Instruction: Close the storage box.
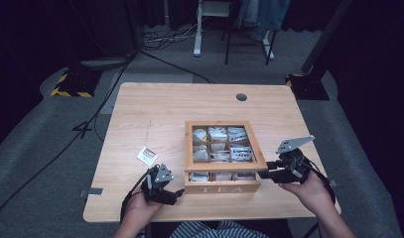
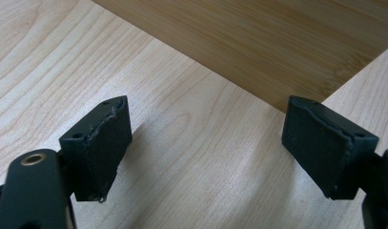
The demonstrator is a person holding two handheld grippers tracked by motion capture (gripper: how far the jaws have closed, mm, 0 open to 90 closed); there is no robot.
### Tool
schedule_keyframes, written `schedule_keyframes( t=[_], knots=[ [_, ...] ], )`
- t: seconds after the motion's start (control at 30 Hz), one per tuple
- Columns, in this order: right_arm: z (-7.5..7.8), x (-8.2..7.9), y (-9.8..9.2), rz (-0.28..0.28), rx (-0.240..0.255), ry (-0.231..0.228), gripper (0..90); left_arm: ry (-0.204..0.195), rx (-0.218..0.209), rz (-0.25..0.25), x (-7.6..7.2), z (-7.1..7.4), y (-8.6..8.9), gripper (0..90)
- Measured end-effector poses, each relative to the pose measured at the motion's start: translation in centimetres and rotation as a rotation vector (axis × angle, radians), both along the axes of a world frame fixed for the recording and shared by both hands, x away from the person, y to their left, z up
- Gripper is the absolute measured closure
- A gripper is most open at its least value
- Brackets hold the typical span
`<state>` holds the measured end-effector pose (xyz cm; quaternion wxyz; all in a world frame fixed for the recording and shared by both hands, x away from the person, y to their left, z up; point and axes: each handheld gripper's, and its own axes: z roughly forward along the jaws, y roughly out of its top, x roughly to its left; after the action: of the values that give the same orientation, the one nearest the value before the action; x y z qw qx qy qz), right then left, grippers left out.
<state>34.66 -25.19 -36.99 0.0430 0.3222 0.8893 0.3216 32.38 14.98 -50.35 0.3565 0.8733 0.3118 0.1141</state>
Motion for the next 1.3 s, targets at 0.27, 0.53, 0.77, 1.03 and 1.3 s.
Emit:
schedule_keyframes(
  t=[0.27,0.53,0.77,1.03,1.3],
  knots=[
    [-0.7,0.0,0.4,0.023,-0.058,0.025,58.3,0.003,0.0,0.006,0.0,0.0,0.0,17.8],
    [-1.4,0.2,0.7,0.041,-0.092,0.06,57.4,0.006,-0.002,0.007,0.1,0.0,0.0,17.8],
    [-1.8,0.3,0.8,0.052,-0.113,0.082,55.9,0.004,-0.002,0.006,0.2,0.0,0.0,17.8],
    [-2.0,0.4,0.9,0.06,-0.13,0.088,55.3,0.002,0.0,0.006,0.2,0.0,0.0,17.8],
    [-2.5,0.6,1.0,0.055,-0.143,0.12,50.4,0.002,0.0,0.006,0.2,0.0,0.0,17.8]
  ],
)
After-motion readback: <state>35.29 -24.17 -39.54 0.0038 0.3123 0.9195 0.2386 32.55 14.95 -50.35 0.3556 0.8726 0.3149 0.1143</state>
